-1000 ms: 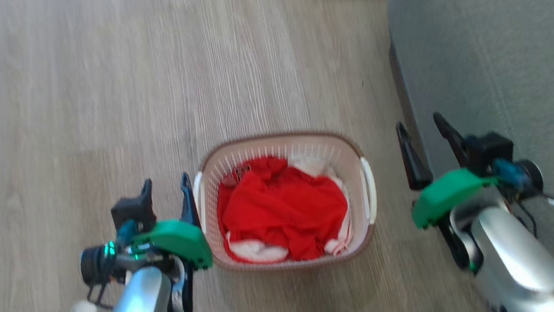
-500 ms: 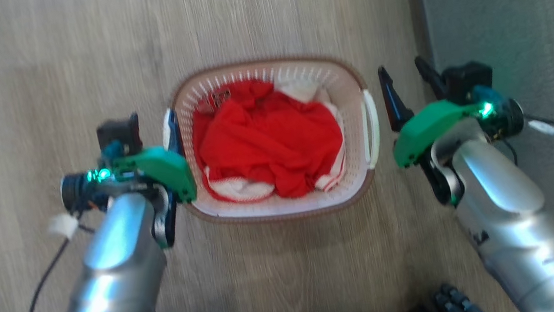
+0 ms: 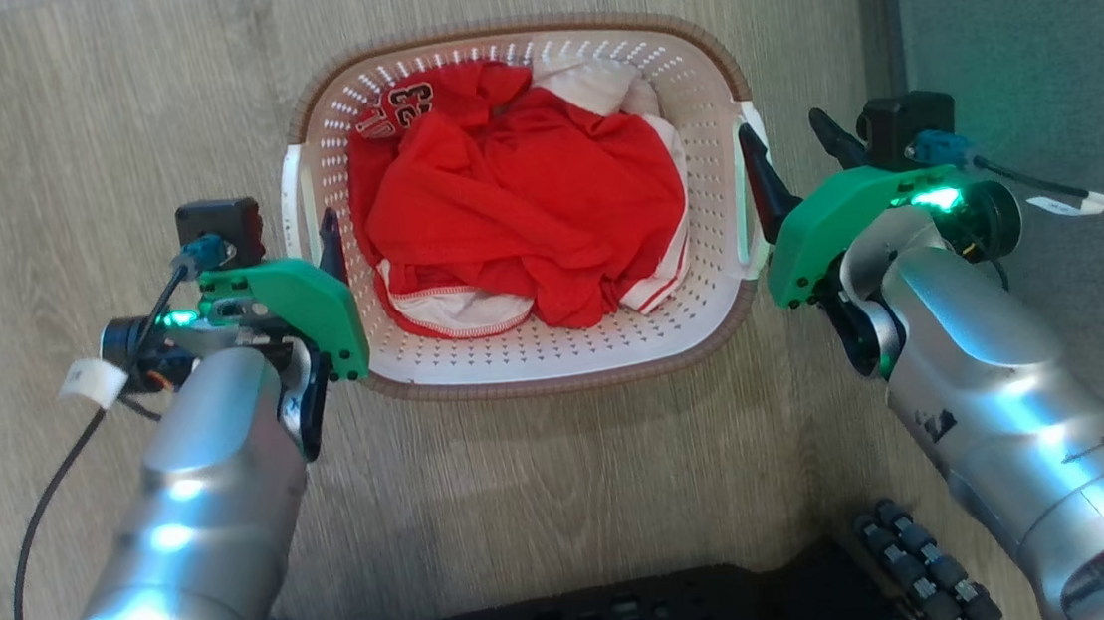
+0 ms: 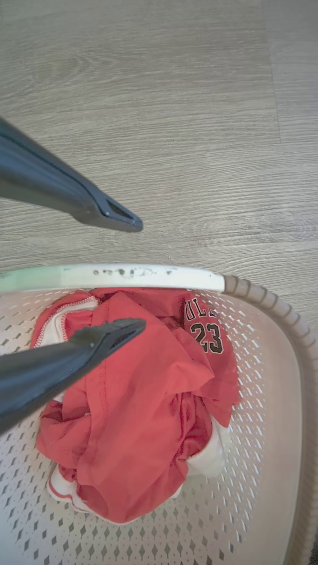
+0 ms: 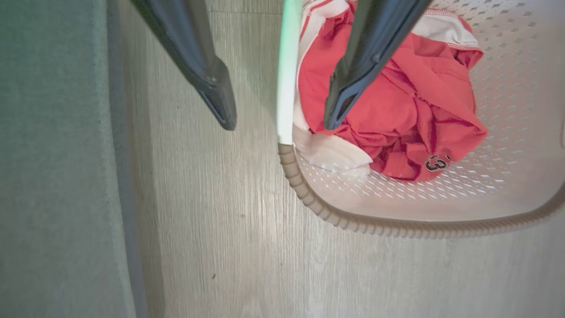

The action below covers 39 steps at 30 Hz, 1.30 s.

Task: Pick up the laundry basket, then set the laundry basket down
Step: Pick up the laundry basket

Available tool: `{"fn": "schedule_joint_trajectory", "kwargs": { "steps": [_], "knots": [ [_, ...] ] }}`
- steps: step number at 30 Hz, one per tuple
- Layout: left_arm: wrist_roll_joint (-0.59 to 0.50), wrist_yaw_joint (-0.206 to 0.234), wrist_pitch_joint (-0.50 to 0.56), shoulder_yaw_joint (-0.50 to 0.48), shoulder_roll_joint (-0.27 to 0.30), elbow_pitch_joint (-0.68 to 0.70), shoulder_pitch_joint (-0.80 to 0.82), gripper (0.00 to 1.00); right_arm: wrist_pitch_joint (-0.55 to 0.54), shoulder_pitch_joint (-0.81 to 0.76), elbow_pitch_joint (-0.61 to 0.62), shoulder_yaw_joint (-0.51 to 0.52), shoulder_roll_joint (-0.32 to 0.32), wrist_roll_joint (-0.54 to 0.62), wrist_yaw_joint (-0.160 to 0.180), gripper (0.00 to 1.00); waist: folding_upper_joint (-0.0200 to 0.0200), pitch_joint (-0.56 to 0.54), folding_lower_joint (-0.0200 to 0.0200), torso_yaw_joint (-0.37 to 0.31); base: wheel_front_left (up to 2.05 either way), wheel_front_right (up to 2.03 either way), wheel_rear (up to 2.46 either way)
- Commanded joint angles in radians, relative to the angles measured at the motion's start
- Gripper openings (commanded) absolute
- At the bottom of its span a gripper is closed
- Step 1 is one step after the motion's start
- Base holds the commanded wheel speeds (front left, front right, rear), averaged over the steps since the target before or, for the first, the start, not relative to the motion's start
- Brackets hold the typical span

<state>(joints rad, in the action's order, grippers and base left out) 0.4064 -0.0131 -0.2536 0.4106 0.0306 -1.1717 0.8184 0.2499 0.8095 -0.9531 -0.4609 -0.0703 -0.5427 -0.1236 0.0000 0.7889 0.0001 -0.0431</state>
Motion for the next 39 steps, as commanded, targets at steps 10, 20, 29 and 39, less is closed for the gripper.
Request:
{"fn": "schedule_joint_trajectory", "kwargs": {
  "steps": [10,20,29,39],
  "knots": [
    [0.010,-0.029,0.020,0.052,0.020,-0.085,0.064,1.00,-0.037,0.040,-0.083,-0.128,0.020,-0.151,-0.007,1.00,0.0000,0.055,-0.0001,-0.007,0.00,0.00,0.00],
    [0.011,-0.053,0.118,0.090,0.023,-0.112,0.129,1.00,-0.119,0.104,-0.129,-0.225,0.020,-0.274,-0.007,1.00,0.0000,0.106,-0.0001,-0.016,0.00,0.00,0.00],
    [0.006,-0.057,0.182,0.116,0.023,-0.117,0.170,1.00,-0.152,0.164,-0.169,-0.291,0.020,-0.336,-0.007,1.00,0.0000,0.153,-0.0001,-0.007,0.00,0.00,0.00],
    [0.012,-0.043,0.195,0.144,0.021,-0.119,0.189,1.00,-0.141,0.186,-0.193,-0.359,0.020,-0.394,-0.007,1.00,0.0000,0.172,-0.0001,0.001,0.00,0.00,0.00]
  ]
}}
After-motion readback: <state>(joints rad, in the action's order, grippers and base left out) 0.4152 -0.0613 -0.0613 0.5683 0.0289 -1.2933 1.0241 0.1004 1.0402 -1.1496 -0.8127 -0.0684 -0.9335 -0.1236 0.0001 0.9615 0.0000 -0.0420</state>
